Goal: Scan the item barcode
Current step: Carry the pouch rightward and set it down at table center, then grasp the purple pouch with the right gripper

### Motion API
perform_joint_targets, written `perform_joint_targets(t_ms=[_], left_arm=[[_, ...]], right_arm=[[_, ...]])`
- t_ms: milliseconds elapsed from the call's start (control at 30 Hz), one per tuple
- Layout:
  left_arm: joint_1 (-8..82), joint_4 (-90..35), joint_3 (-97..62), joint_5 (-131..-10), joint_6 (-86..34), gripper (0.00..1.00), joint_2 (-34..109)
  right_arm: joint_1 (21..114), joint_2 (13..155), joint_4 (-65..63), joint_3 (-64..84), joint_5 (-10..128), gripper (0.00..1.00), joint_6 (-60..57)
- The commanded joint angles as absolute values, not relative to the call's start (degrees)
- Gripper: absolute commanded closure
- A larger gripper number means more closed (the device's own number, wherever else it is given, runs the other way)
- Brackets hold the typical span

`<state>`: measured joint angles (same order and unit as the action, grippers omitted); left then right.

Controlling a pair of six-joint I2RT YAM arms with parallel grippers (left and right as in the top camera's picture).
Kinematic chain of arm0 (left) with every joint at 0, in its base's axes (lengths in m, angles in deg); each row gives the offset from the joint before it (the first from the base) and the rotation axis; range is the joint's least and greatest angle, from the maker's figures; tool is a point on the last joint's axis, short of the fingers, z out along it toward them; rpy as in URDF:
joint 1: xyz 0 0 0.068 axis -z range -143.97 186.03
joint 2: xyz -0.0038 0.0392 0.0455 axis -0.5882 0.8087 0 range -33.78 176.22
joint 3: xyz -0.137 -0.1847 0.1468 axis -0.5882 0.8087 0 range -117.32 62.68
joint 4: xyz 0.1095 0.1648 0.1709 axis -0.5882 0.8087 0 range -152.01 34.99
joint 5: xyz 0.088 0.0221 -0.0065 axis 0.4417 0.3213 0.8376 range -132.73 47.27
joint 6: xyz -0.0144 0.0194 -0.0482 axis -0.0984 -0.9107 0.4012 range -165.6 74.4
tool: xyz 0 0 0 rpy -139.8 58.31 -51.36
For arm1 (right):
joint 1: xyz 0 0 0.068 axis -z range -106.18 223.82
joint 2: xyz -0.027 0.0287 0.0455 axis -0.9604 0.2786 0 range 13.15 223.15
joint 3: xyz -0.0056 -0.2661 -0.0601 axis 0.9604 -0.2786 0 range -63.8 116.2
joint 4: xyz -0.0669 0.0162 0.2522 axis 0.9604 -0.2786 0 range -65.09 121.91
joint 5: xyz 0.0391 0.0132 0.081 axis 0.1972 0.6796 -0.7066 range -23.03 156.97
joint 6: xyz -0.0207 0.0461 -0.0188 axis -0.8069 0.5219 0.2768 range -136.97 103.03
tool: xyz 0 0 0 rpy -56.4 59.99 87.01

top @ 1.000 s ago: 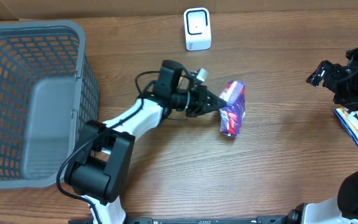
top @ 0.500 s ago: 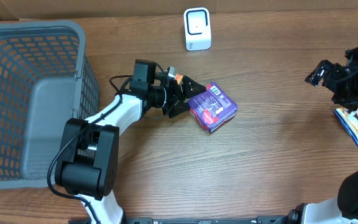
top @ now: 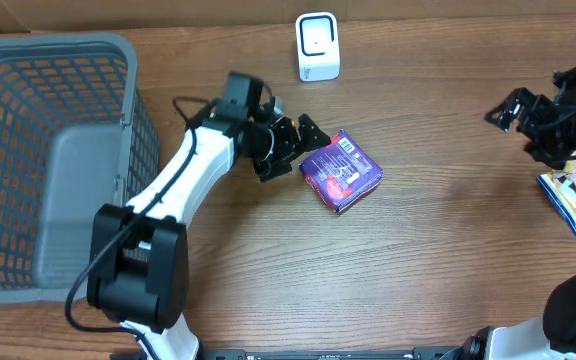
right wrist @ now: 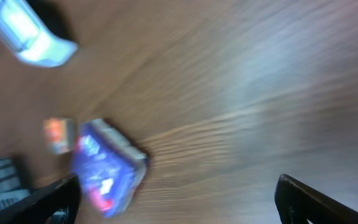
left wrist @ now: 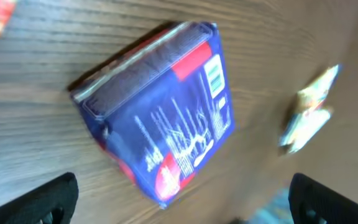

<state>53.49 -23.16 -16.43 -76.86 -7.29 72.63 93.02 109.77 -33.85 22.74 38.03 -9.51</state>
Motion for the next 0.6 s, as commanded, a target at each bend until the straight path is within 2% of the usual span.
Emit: perform_joint_targets(t_ms=[0, 100, 267, 433, 567], left_arm=[[56.2, -16.5, -23.8, -61.8, -16.6, 0.00, 70.1], [56.3, -13.1, -26.6, -58.3, -19.7, 0.00, 70.1], [55.6, -11.6, -28.7, -52.2, -23.4, 0.00, 70.1], [55.4, -10.6, -28.8, -50.2, -26.0, 0.00, 70.1], [55.4, -9.9, -28.8, -46.2, -26.0, 0.00, 70.1]], right_arm=[[91.1, 109.6, -34.4, 14.8, 28.3, 0.00, -5.7], [89.2, 109.6, -30.7, 3.1, 24.9, 0.00, -1.8], [86.3, 109.6, -4.2, -18.5, 12.1, 0.00, 7.6], [81.5, 109.6, 18.7, -30.5, 12.3, 0.00, 21.6], [74.3, 109.6, 28.6, -32.3, 17.6, 0.00, 31.7]])
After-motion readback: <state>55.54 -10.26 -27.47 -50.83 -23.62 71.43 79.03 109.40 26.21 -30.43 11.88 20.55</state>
